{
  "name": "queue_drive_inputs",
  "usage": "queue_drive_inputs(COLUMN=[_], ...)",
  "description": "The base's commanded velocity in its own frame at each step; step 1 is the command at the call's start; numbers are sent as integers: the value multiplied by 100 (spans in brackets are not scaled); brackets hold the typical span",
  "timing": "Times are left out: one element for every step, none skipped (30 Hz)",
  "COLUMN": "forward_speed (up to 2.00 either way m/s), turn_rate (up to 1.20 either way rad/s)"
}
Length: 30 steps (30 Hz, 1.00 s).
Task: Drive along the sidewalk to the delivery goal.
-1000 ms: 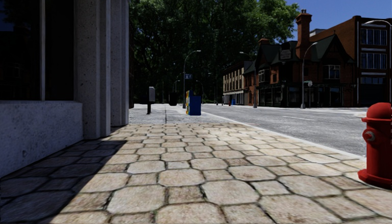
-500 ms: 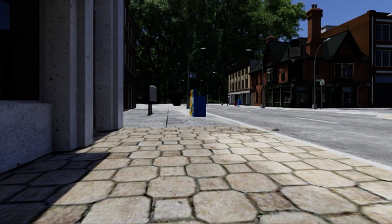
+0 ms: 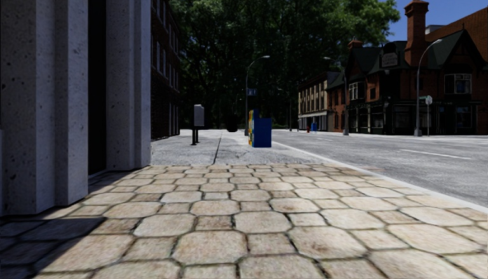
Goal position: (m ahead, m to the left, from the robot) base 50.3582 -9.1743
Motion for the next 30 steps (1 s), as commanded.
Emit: queue_drive_inputs(forward_speed=[200,200,200,200,200,200,200,200,200,200,200,200,200,200,200,200,200,200,200,200,200,200,200,200,200,200,200,200,200,200], turn_rate=[28,28,28,28,28,28,27,27,26,26,26,26,25,0,0,0,0,0,0,0,0,0,0,0,0,0,0,0,0,11])
